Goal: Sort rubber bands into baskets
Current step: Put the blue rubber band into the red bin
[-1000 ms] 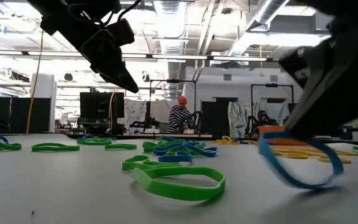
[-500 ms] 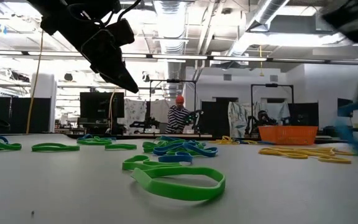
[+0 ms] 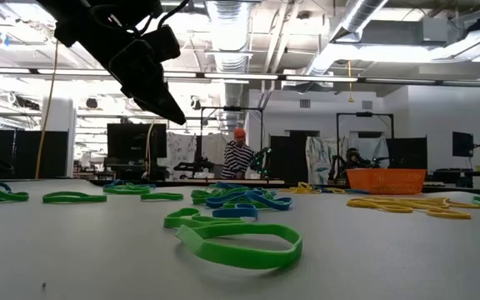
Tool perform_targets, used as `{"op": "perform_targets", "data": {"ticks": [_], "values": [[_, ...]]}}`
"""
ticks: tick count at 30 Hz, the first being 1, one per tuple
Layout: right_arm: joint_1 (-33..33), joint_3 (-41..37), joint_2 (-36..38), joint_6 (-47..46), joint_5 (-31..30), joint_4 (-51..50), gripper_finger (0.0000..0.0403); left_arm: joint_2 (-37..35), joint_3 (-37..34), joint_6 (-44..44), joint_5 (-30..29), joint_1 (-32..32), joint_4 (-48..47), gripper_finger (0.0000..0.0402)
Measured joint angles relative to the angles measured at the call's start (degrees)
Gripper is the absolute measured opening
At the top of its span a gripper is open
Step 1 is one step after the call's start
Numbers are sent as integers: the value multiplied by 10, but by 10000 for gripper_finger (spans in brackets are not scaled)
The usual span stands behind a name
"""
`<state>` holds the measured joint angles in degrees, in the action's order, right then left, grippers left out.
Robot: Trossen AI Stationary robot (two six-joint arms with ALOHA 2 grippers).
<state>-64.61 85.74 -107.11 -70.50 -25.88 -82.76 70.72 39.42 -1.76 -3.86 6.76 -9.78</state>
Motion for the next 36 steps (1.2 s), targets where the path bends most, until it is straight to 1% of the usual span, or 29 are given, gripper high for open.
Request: {"op": "perform_targets", "data": {"ticks": [4,6,12,19,25,33,36], "values": [[-43,3,0,-102,53,-64,17,0,0,0,0,0,0,178],[-61,2,0,-143,74,-75,17,0,0,0,0,0,0,178],[-98,3,0,-206,84,-69,17,0,0,0,0,0,0,178],[-102,2,0,-216,93,-53,18,0,0,0,0,0,0,178],[-98,3,0,-216,94,-52,37,0,0,0,0,0,0,178],[-100,3,0,-229,95,-45,44,0,0,0,0,0,0,178],[-100,2,0,-230,95,-36,53,0,0,0,0,0,0,178]]}}
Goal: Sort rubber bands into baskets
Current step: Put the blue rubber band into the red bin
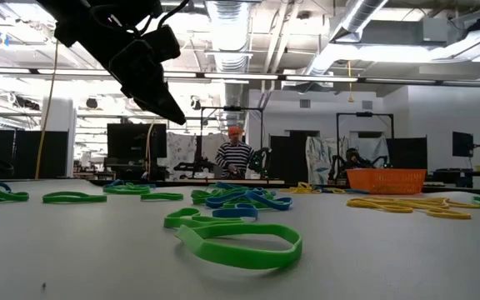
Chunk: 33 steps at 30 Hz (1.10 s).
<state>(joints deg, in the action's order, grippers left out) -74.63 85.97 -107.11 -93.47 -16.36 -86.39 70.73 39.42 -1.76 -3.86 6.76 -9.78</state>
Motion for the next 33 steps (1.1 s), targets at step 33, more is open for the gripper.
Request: {"op": "perform_targets", "data": {"ticks": [33], "values": [[108,0,0,283,-310,151,182,0,0,0,0,0,0,178]]}}
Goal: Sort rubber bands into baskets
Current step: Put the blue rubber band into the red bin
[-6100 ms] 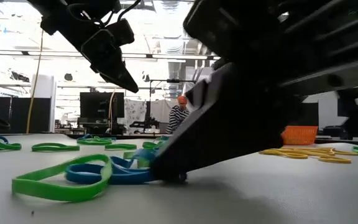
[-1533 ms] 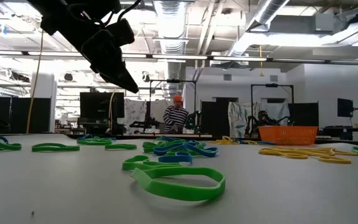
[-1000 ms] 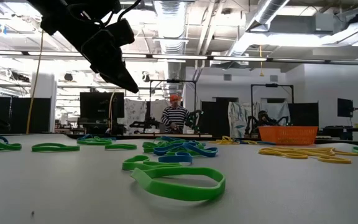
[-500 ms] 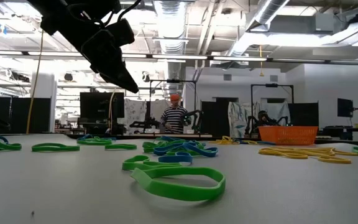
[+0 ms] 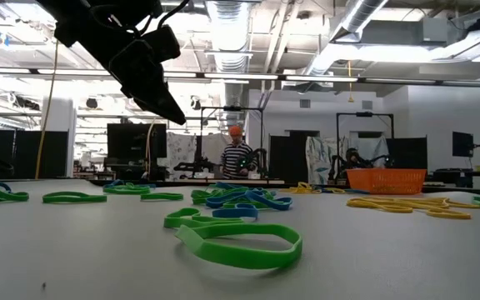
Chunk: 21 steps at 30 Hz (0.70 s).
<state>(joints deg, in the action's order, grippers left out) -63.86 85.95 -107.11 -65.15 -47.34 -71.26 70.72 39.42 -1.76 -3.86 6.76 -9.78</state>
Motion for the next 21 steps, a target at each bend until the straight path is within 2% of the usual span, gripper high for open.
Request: {"op": "perform_targets", "data": {"ticks": [6,13,17,21], "values": [[62,-46,0,158,-10,144,182,0,0,0,0,0,0,178],[136,-138,-1,256,35,303,182,0,0,0,0,0,0,178],[174,-170,-1,318,51,397,182,0,0,0,0,0,0,178],[209,-192,-1,394,94,504,182,0,0,0,0,0,0,178]]}}
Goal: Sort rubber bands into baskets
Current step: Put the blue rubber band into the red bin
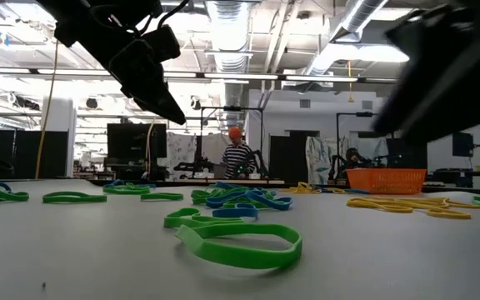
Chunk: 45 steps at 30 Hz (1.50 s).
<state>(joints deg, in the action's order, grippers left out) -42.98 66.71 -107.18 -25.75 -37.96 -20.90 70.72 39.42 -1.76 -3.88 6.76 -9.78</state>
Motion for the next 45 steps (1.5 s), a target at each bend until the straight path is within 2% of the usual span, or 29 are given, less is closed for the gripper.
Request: {"op": "perform_targets", "data": {"ticks": [11,20,28,32,37,45], "values": [[78,-61,0,105,87,203,182,0,0,0,0,0,0,178],[122,-101,0,150,146,333,182,0,0,0,0,0,0,178],[147,-106,-1,166,201,365,182,0,0,0,0,0,0,178],[157,-105,-39,193,256,446,182,0,0,0,0,0,0,178],[173,-98,-73,198,261,441,182,0,0,0,0,0,-1,178],[193,-98,-75,197,262,431,182,0,0,0,0,0,-3,178]]}}
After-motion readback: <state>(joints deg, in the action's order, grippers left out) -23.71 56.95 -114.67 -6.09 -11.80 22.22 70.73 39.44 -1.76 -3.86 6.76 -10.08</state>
